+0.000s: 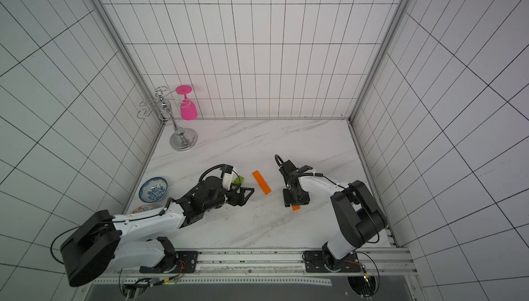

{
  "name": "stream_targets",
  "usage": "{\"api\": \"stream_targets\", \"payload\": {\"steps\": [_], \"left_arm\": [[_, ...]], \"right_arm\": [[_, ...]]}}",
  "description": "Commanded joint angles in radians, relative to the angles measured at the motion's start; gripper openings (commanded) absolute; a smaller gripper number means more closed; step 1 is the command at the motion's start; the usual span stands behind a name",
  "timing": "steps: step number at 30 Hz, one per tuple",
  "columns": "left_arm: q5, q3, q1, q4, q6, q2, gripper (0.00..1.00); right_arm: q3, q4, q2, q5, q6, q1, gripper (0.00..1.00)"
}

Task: Assemble a small pinwheel with lego
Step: Pick up the lego brick from the center of the board.

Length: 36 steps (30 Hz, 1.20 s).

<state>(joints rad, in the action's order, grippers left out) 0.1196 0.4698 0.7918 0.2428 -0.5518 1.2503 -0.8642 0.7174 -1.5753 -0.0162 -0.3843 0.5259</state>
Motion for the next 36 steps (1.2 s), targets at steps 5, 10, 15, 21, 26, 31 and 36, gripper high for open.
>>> {"api": "stream_targets", "payload": {"steps": [5,10,15,21,26,31,36], "left_arm": [[0.027,-0.008,-0.003,0.012,0.001,0.001,0.94],[0.035,-0.007,-0.003,0.014,0.001,0.000,0.94],[0.035,-0.010,-0.003,0.010,0.002,-0.009,0.94],[0.035,-0.006,-0.003,0.009,0.006,-0.012,0.94],[0.037,-0.003,-0.003,0.009,0.007,-0.009,0.94],[0.036,-0.002,-0.003,0.006,0.007,-0.006,0.94],[0.037,0.000,-0.003,0.008,0.010,-0.001,0.94]], "right_arm": [[-0.025,-0.040,0.028,0.041,0.017,-0.002,0.48],[-0.027,-0.026,0.028,0.042,0.016,-0.003,0.43],[-0.027,0.007,0.034,0.047,0.010,-0.002,0.44],[-0.019,0.010,0.058,0.041,0.005,-0.001,0.42],[-0.022,0.010,0.048,0.030,0.004,-0.002,0.42],[-0.016,0.040,0.029,0.017,0.002,-0.001,0.43],[-0.015,0.036,0.015,0.002,0.007,-0.001,0.43]]}}
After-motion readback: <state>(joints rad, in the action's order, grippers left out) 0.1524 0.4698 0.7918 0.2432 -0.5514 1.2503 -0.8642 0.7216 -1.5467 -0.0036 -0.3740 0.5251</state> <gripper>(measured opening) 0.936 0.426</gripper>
